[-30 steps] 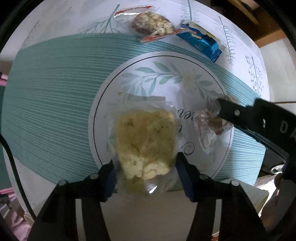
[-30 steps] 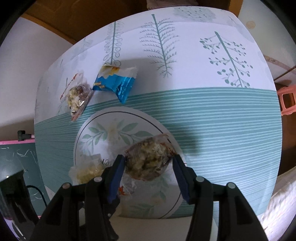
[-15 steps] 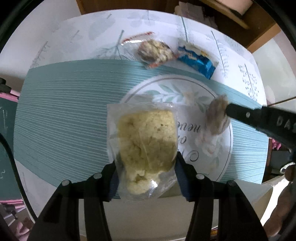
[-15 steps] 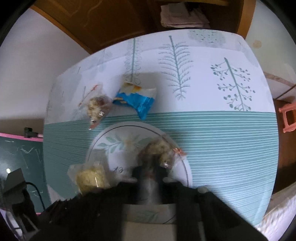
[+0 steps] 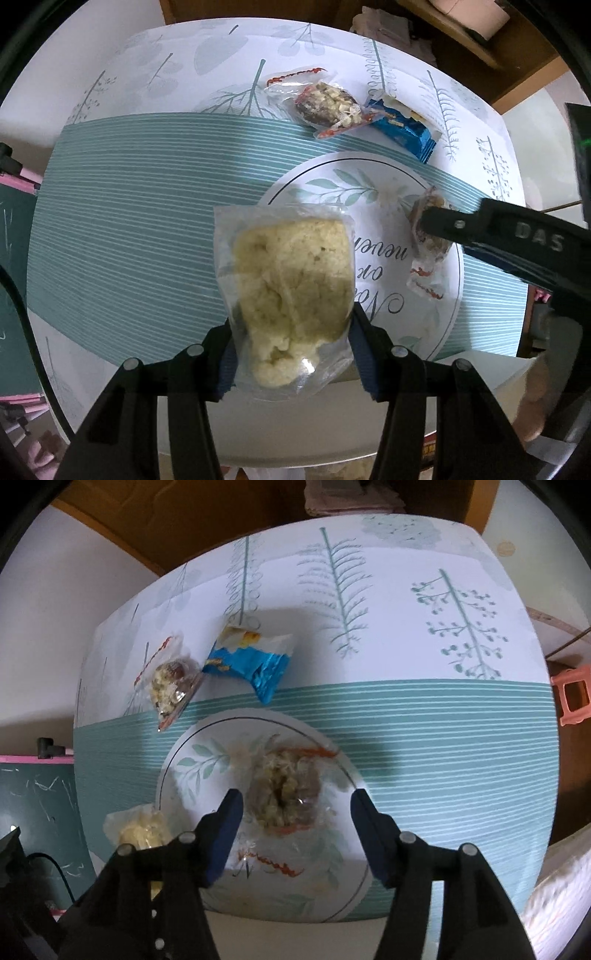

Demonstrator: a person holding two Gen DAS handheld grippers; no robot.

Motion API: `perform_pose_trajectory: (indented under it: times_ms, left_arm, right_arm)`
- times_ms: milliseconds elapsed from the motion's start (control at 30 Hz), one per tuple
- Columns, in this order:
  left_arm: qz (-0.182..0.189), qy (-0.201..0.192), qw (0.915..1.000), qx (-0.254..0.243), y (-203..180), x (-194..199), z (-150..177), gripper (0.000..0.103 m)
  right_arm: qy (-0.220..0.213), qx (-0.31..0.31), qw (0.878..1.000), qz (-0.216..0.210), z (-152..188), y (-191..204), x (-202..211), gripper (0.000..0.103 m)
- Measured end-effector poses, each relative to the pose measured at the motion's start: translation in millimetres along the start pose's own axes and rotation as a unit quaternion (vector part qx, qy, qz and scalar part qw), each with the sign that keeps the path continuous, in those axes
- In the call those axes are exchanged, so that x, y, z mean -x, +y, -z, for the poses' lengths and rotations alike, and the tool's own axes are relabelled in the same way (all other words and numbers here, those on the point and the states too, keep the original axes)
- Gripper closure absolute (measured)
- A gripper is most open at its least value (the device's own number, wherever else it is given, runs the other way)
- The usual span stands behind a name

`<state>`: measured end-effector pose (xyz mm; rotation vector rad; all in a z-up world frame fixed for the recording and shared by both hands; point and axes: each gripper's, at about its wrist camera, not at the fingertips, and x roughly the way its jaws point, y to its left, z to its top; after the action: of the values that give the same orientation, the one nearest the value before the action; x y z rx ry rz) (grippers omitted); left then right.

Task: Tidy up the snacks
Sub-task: 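Grasp a bagged bread with the left tool while the right tool grasps a nut bag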

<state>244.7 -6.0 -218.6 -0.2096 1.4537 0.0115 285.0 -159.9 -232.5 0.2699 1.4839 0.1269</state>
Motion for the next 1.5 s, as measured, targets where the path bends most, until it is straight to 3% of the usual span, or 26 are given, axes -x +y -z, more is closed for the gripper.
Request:
perform_pose_trajectory:
  times_ms: [200, 233, 267, 367, 600, 900, 1033, 1500]
  left_arm:
    - [0.002, -0.008, 1.0000, 0.004, 8.7, 6.6, 0.0, 0.051]
    - [0.001, -0.011, 0.9999, 0.003, 8.4, 6.8, -0.1, 0.051]
    - [0.000, -0.014, 0.9999, 0.003, 8.9, 8.5, -0.2, 0.051]
    - [-0.005, -0.029, 0.9996, 0.003, 13.7, 18.1, 2.4, 0.051]
    - [-0.006, -0.072, 0.9974, -0.007, 10.8, 52.7, 6.9, 0.051]
    - [0.005, -0.133, 0.9906, -0.032, 7.4, 122.4, 35.6, 0.051]
    - [0.012, -0.154, 0.9866, -0.052, 7.6, 153.6, 62.5, 0.051]
    - [0.020, -0.188, 0.9760, -0.107, 0.8, 206.8, 145.1, 0.051]
  right_arm:
    - [0.005, 0.008, 1.000, 0.012, 0.2, 13.0, -17.6, 0.042]
    - [0.005, 0.015, 1.000, 0.023, 1.6, 15.1, -18.7, 0.045]
    - [0.000, 0.023, 0.999, 0.022, 3.7, 16.8, -18.3, 0.061]
    - [0.000, 0.034, 0.999, 0.015, 8.9, 25.2, -21.4, 0.070]
    - [-0.033, 0.039, 0.999, -0.018, 26.2, 35.2, 6.1, 0.070]
    - [-0.103, 0.044, 0.991, -0.072, 64.5, 31.2, 95.4, 0.070]
    - [-0.129, 0.058, 0.987, -0.083, 84.3, 26.8, 136.1, 0.070]
    - [-0.159, 0.102, 0.980, -0.069, 200.3, 21.3, 202.1, 0.070]
